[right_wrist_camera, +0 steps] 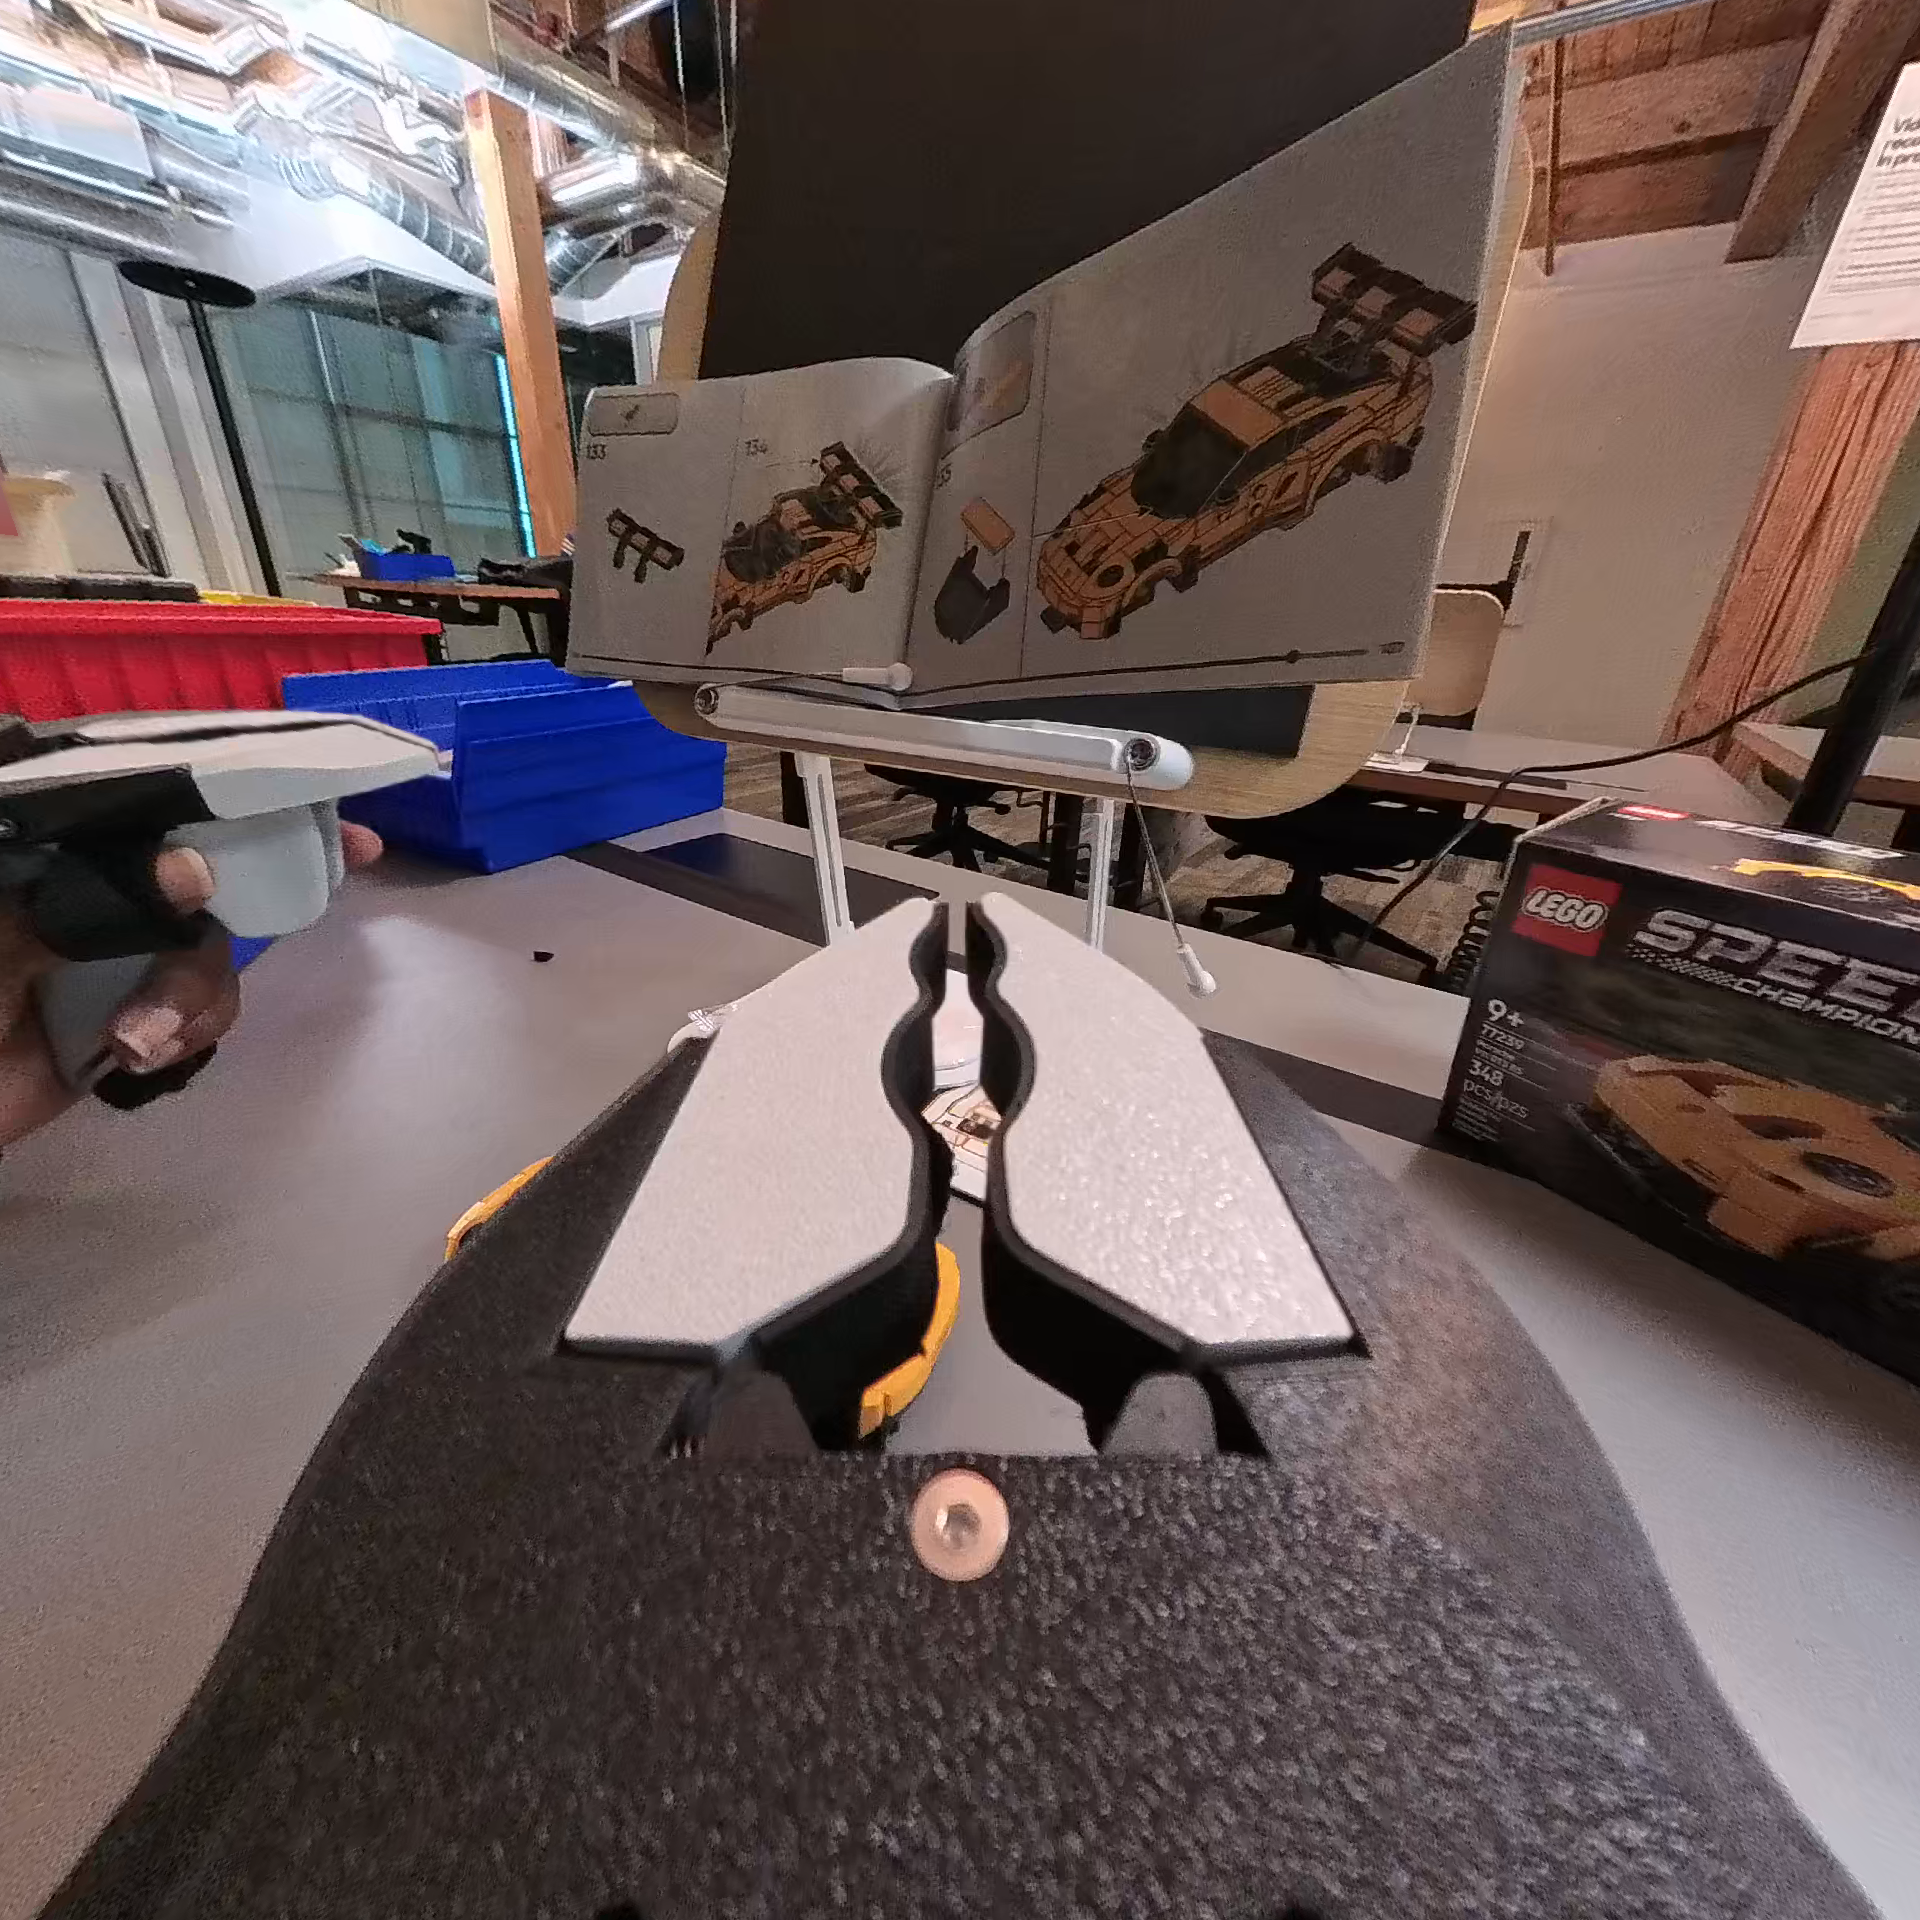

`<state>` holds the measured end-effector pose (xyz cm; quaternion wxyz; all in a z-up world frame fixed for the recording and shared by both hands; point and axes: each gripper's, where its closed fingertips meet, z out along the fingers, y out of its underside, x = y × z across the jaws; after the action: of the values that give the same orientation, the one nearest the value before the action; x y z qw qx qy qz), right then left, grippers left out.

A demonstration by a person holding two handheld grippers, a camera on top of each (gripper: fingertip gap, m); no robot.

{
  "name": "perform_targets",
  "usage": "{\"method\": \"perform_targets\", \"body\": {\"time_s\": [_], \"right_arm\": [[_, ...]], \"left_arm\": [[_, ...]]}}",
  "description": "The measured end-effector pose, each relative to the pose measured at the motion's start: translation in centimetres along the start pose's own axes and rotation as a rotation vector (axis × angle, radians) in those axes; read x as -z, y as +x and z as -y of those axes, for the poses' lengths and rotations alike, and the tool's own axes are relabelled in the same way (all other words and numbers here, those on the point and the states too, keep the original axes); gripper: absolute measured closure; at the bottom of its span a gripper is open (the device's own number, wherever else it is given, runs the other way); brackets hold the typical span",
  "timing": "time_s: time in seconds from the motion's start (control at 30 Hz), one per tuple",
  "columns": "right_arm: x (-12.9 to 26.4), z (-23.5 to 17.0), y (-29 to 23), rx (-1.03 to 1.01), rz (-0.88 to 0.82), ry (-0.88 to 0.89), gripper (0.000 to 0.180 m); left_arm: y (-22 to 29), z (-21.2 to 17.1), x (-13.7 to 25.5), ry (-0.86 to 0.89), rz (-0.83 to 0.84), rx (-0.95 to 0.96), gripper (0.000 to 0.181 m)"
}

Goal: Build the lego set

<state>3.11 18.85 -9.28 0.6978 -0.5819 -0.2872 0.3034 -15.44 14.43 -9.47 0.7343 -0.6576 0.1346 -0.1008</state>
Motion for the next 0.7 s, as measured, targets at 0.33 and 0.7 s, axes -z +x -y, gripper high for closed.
{"method": "perform_targets", "body": {"time_s": [0.33, 0.7], "right_arm": [[0.19, 0.34, -0.13, 0.02, -0.005, 0.016, 0.18], [-0.13, -0.48, -0.24, 0.017, 0.004, -0.011, 0.178]], "left_arm": [[-0.69, 0.23, 0.13, 0.01, 0.062, -0.05, 0.181], [-0.81, 0.12, 0.16, 0.009, 0.054, -0.031, 0.181]]}}
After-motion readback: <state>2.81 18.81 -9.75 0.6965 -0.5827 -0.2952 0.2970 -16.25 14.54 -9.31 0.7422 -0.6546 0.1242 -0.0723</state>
